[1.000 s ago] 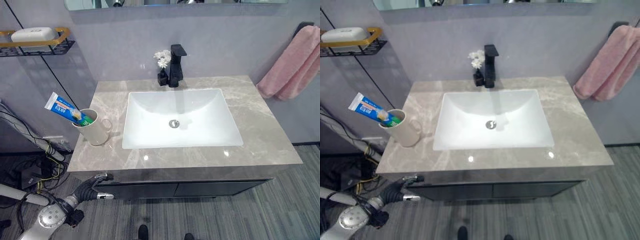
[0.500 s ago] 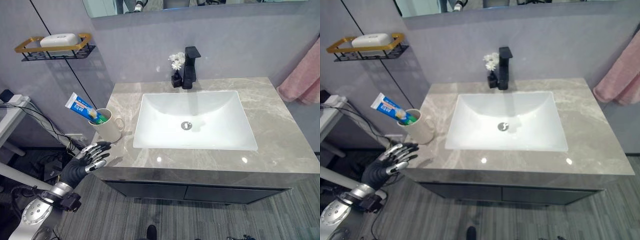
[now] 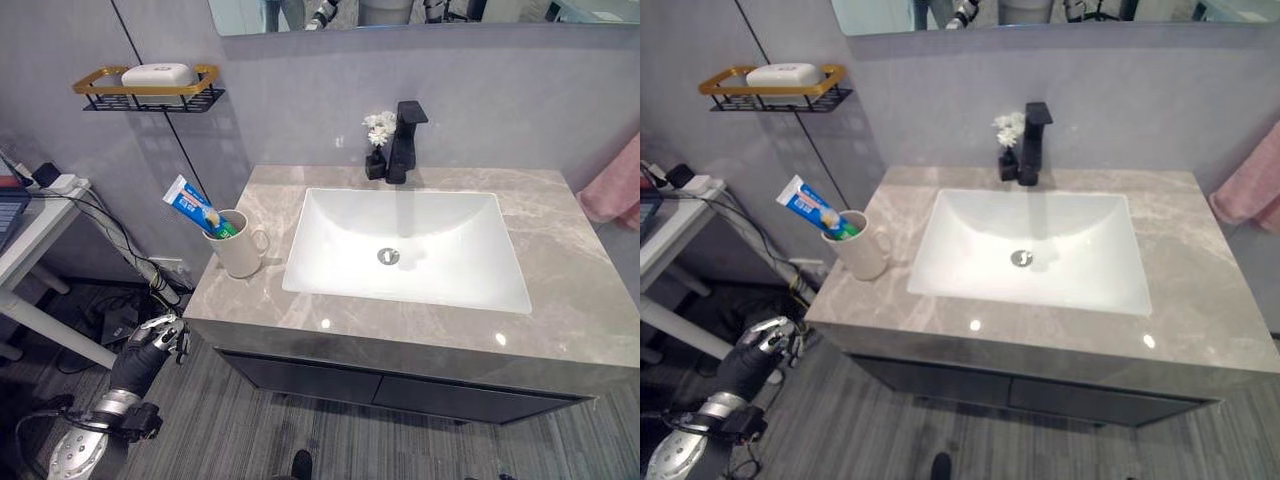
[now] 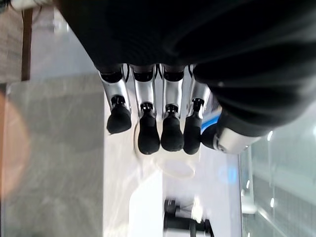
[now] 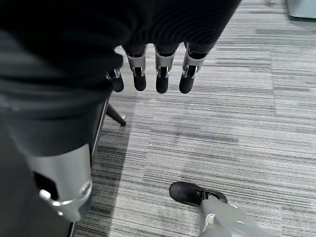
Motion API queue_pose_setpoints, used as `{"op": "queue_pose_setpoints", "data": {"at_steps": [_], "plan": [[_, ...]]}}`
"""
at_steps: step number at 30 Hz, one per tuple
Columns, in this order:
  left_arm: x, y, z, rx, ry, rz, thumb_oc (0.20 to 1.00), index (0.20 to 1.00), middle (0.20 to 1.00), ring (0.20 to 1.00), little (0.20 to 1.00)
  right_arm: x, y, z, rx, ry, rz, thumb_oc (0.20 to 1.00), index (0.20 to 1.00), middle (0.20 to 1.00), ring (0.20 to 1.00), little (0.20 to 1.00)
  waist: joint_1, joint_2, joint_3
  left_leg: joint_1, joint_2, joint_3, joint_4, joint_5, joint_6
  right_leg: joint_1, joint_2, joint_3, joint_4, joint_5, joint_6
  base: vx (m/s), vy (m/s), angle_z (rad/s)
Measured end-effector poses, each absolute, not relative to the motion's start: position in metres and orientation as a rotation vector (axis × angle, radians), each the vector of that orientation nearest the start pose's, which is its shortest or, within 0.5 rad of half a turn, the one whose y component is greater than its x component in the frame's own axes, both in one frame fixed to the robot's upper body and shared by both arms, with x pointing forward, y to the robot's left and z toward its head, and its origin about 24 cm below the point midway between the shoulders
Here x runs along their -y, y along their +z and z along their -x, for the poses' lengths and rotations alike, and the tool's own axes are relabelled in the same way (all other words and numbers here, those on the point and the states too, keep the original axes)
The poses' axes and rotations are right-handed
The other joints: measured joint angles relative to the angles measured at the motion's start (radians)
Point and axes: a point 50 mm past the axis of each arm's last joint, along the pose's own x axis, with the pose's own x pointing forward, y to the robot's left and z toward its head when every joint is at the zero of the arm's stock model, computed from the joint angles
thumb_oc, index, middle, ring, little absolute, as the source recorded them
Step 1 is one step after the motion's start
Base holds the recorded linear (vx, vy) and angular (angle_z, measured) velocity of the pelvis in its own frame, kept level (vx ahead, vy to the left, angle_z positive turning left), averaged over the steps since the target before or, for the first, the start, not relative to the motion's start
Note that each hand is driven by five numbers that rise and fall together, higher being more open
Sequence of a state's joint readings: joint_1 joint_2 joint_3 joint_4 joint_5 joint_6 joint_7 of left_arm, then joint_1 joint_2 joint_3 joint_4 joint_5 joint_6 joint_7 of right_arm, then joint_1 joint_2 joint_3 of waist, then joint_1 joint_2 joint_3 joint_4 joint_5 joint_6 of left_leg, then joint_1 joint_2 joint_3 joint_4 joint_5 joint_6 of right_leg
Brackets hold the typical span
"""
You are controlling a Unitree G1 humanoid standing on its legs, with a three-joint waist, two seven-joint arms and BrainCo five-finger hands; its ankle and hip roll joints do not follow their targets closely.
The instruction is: Put brush and paste in cup on sink, flatten towel.
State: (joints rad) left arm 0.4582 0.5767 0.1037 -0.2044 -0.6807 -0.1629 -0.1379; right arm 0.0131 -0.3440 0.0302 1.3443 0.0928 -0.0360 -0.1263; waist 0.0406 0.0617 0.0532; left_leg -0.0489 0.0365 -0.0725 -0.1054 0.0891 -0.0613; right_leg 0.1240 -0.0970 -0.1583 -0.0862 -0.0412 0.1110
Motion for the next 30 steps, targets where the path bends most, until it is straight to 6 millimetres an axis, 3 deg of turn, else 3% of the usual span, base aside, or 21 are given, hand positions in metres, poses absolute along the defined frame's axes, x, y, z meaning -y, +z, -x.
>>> {"op": "queue_pose_setpoints", "data": {"at_steps": [7,16,30], "plan": [[-0.276,0.060,-0.171,-0.021,0.027,0.037,0.200,0.200,0.200,0.200,0.200,0.290,-0.150,-0.064,-1.274,-0.313,0.375,1.000,1.000,1.000,1.000,1.000,-0.003,-0.002,0.018,-0.041,0.003,-0.007,0.001,0.015,-0.007,-0.039,0.005,-0.015,0.000,0.003,-0.001,-0.02,-0.011,0.05],[-0.277,0.075,-0.186,0.040,0.007,0.018,0.200,0.200,0.200,0.200,0.200,0.288,-0.150,-0.068,-1.269,-0.261,0.427,1.000,1.000,1.000,1.000,1.000,-0.022,0.032,0.082,-0.108,0.007,0.017,0.004,0.027,-0.006,-0.122,0.004,0.016,0.000,0.020,-0.002,-0.02,0.024,-0.09],[-0.274,0.091,-0.202,0.121,-0.012,0.047,0.200,0.200,0.200,0.200,0.200,0.283,-0.143,-0.103,-1.158,-0.227,0.442,1.000,1.000,1.000,1.000,1.000,-0.057,0.028,0.113,-0.129,0.008,0.057,0.005,0.027,-0.006,-0.165,-0.001,0.054,0.000,0.027,0.002,0.02,0.014,-0.08]]}}
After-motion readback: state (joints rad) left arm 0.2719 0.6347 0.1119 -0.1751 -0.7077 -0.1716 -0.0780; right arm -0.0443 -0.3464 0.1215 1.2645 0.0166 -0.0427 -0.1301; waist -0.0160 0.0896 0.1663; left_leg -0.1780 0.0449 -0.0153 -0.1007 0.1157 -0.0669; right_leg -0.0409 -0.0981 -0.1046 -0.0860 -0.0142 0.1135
